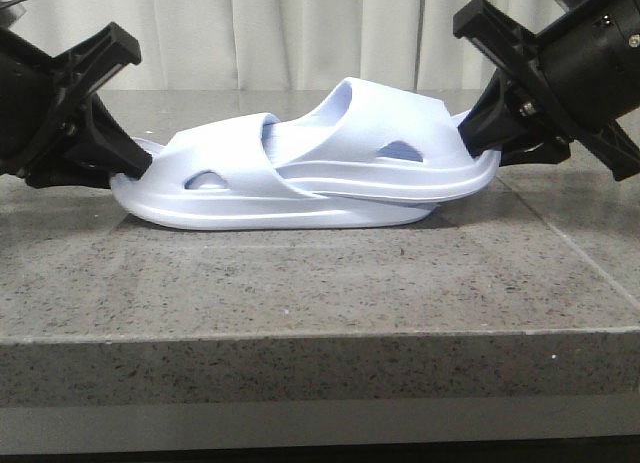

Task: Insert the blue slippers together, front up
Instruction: 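Bring the slippers together, nesting the right-held slipper onto the left-held one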

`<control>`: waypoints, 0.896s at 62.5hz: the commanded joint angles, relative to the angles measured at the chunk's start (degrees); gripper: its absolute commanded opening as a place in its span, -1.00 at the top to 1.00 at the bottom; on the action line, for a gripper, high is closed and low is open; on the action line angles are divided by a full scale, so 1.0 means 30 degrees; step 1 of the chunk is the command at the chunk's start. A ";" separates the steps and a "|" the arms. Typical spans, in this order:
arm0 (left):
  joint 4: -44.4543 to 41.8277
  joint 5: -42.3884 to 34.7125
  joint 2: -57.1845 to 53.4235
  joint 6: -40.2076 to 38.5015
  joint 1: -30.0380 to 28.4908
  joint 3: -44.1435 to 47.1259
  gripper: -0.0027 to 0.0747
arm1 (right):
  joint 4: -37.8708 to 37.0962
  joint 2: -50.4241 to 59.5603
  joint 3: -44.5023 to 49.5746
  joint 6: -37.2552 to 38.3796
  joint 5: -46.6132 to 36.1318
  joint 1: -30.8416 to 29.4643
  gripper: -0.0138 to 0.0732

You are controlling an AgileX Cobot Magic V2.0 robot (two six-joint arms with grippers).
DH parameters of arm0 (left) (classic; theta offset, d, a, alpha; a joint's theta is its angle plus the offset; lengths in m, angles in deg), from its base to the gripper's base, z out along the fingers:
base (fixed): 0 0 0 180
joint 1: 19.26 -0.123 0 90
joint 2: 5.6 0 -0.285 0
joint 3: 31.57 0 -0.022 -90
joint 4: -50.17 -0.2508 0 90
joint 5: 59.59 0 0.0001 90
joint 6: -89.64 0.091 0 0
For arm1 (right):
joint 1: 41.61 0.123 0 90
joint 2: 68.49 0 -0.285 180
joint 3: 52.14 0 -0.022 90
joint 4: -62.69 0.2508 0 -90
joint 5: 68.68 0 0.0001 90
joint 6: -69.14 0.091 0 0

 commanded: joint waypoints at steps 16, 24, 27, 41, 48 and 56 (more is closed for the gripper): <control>0.0825 0.2002 -0.0436 0.0007 0.0451 -0.0435 0.98 | -0.0253 0.1520 -0.0443 -0.0746 0.3728 -0.2447 -0.09; 0.0825 0.1990 -0.0436 0.0007 0.0451 -0.0435 0.98 | -0.0689 0.2164 -0.0443 -0.0746 0.4680 -0.4503 -0.38; 0.0825 0.1957 -0.0436 0.0007 0.0451 -0.0435 0.98 | -0.0956 0.2383 -0.0443 -0.0746 0.4950 -0.5494 -0.43; 0.1105 0.1538 -0.0436 0.0007 0.0451 -0.0435 0.98 | -0.1680 0.3297 -0.0443 -0.0746 0.6984 -0.9576 -0.45; 0.1439 0.1199 -0.0436 0.0007 0.0451 -0.0435 0.98 | -0.1696 0.3615 -0.0443 -0.1052 0.7652 -1.0613 -0.44; 0.1484 0.0681 -0.0436 0.0007 0.0451 -0.0435 0.98 | -0.1696 0.3615 -0.0443 -0.1052 0.7678 -1.0602 -0.44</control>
